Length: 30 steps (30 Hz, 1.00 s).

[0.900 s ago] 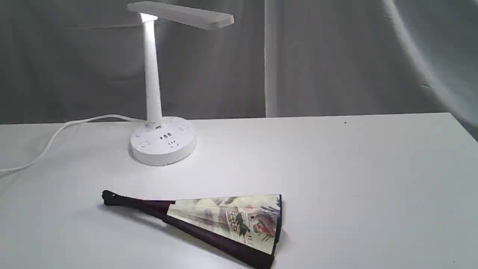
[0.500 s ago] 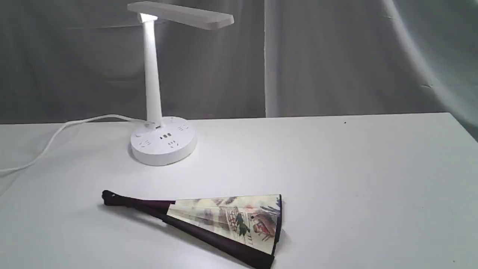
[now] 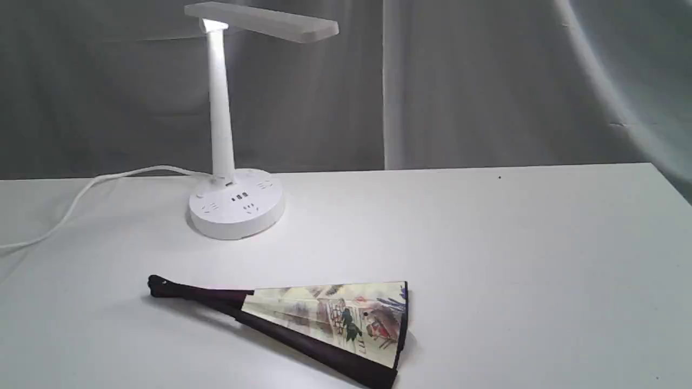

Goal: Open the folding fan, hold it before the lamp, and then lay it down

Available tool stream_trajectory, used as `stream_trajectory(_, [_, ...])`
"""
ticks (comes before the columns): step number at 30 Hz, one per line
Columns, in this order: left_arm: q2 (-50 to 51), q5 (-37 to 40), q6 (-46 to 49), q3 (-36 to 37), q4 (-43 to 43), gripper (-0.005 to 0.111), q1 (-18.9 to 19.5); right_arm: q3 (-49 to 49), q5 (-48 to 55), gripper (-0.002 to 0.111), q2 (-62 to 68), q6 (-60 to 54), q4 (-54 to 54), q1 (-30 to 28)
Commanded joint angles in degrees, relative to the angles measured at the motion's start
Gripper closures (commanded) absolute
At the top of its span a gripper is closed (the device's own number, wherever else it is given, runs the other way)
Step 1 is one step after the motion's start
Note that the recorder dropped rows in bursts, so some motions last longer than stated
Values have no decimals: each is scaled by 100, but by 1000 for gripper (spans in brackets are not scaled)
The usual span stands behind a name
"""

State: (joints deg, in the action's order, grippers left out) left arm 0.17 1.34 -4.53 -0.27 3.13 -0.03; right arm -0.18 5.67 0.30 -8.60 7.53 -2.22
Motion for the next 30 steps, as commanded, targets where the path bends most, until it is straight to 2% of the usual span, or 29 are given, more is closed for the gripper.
stream_trajectory(1, [-17, 190, -187, -66, 121, 107, -23, -139, -87, 108, -30, 28, 114, 29])
stream_trajectory(6, [-17, 1069, -137, -688, 57, 107, -23, -670, 209, 108, -30, 11, 114, 29])
stream_trajectory(13, [-17, 2453, -570, -1826, 74, 107, -23, -1332, 809, 108, -30, 11, 104, 29])
stream_trajectory(19, [-17, 3051, -570, -2588, -378, 107, -23, -1965, 1573, 108, -30, 11, -59, 29])
stream_trajectory(24, [-17, 3420, -544, -2893, -542, 107, -23, -2491, 2154, 108, 589, -2, -83, 37])
stream_trajectory(30, [-17, 4129, -411, -3099, -811, 107, -23, -2931, 2386, 108, 1482, -2, -83, 60])
